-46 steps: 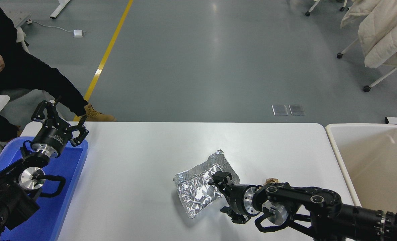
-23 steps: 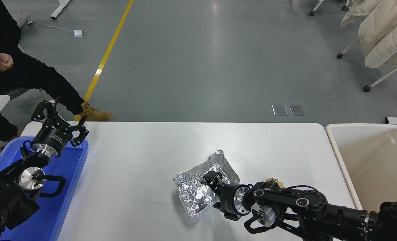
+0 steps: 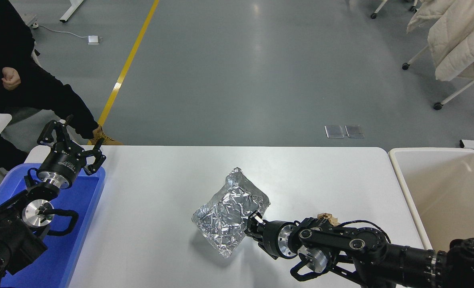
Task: Clean the table surface
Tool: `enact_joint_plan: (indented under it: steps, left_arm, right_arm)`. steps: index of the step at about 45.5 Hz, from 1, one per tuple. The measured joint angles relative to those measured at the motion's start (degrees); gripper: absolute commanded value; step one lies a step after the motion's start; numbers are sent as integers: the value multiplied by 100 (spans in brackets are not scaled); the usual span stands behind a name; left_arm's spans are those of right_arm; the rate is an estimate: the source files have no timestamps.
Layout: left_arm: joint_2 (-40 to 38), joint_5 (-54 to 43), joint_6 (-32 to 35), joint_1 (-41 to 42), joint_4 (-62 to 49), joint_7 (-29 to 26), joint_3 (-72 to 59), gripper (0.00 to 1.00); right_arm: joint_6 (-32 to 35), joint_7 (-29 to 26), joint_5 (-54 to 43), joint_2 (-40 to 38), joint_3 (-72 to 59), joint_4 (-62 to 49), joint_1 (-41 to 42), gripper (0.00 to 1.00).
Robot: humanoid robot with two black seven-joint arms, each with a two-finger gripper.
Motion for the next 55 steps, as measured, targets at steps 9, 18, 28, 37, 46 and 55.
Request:
enact_joint_plan:
  steps: [9, 18, 28, 37, 46, 55]
  left_arm:
    - [0, 0, 0, 0, 0, 0, 0, 100]
    - [0, 0, 0, 0, 0, -1, 0, 100]
    - [0, 0, 0, 0, 0, -4, 0, 100]
    - [0, 0, 0, -1, 0, -4, 0, 100]
    - [0, 0, 0, -1, 0, -3, 0, 100]
    - [0, 0, 0, -1, 0, -1, 0, 100]
  right_arm:
    - [1, -21, 43, -5, -40, -6, 6, 0]
    - [3, -57, 66, -70, -55, 103, 25, 0]
    - [20, -89, 59, -528, -343, 574, 313, 0]
    - [55, -100, 25, -1282, -928, 1327, 853, 0]
    - [223, -103, 2, -2277, -1724, 2186, 1770, 0]
    - [770, -104, -6, -3309, -2382, 2836, 2775, 0]
